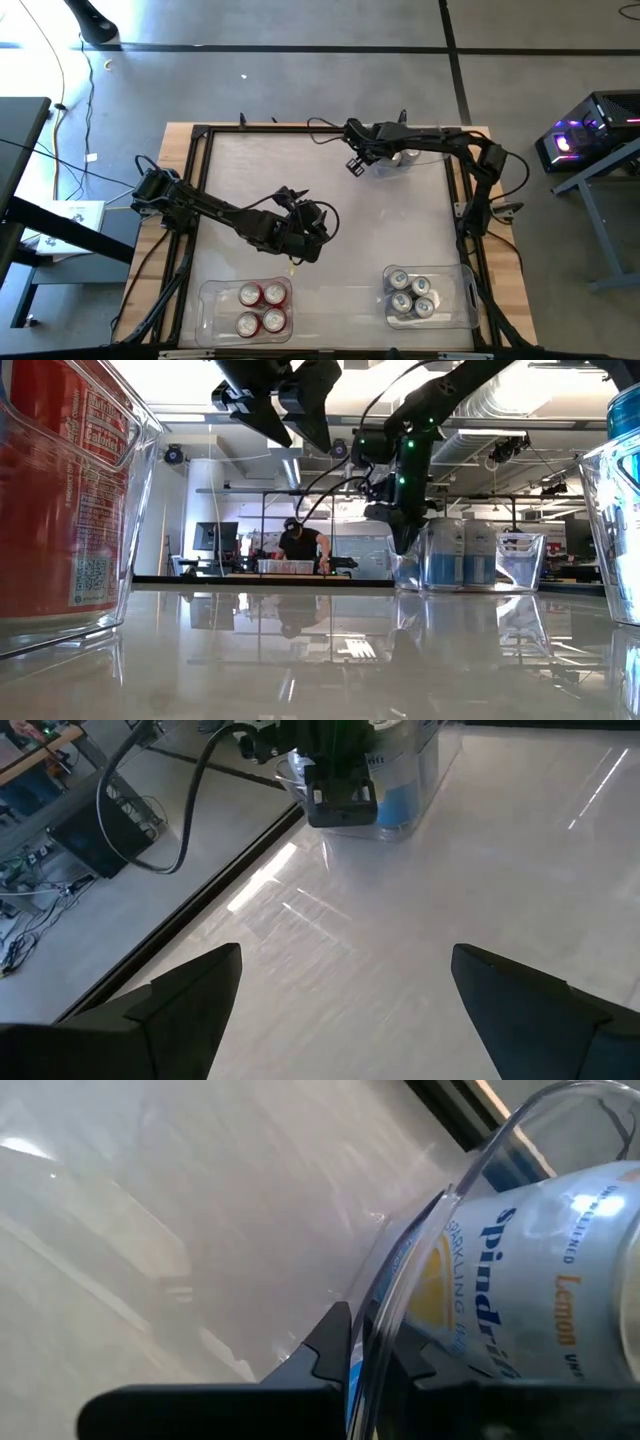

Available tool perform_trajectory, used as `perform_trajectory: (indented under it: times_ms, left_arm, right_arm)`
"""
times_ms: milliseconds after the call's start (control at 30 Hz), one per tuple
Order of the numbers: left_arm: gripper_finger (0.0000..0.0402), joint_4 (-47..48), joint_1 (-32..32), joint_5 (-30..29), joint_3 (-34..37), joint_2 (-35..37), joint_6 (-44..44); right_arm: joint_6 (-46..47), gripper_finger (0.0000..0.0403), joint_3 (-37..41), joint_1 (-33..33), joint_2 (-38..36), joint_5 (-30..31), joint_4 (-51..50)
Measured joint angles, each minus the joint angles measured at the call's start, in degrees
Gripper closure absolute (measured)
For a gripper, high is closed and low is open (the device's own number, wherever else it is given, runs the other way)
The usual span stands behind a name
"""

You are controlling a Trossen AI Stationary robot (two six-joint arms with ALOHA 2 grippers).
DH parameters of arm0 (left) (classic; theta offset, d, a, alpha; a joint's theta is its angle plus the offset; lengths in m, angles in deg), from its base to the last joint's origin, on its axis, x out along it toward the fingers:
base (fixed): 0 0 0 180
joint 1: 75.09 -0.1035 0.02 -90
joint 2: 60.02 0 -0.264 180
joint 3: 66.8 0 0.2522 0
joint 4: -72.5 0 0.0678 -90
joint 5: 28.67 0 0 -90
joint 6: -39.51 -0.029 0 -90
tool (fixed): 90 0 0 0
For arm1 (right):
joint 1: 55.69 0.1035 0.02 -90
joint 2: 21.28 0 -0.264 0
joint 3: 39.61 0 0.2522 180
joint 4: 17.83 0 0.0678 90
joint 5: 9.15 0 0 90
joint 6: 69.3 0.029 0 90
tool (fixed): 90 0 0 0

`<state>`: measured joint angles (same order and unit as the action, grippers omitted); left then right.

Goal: Sort soda cans
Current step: Move the top right transparent bin to the top center of the table

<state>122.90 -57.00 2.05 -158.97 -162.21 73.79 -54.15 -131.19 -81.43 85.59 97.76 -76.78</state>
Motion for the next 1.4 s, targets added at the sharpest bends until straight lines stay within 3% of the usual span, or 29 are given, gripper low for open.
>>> perform_trajectory:
  times_ms: [367, 767, 1400]
  left_arm:
    - [0.0046, 2.0, 0.6, 3.4, 0.0, 5.1, -0.1]
    - [0.0046, 7.3, 3.6, 1.4, 0.0, 13.4, -0.4]
    - [0.0046, 14.3, 5.3, 0.4, 0.0, 15.0, 6.4]
  right_arm:
    - [0.0, 0.0393, -0.2, 4.3, 0.0, -2.4, 0.3]
    - [0.0, 0.0394, -0.1, 9.7, 0.1, -4.2, 3.3]
    - [-4.9, 0.0395, 0.0, 17.8, 0.4, -17.3, 17.3]
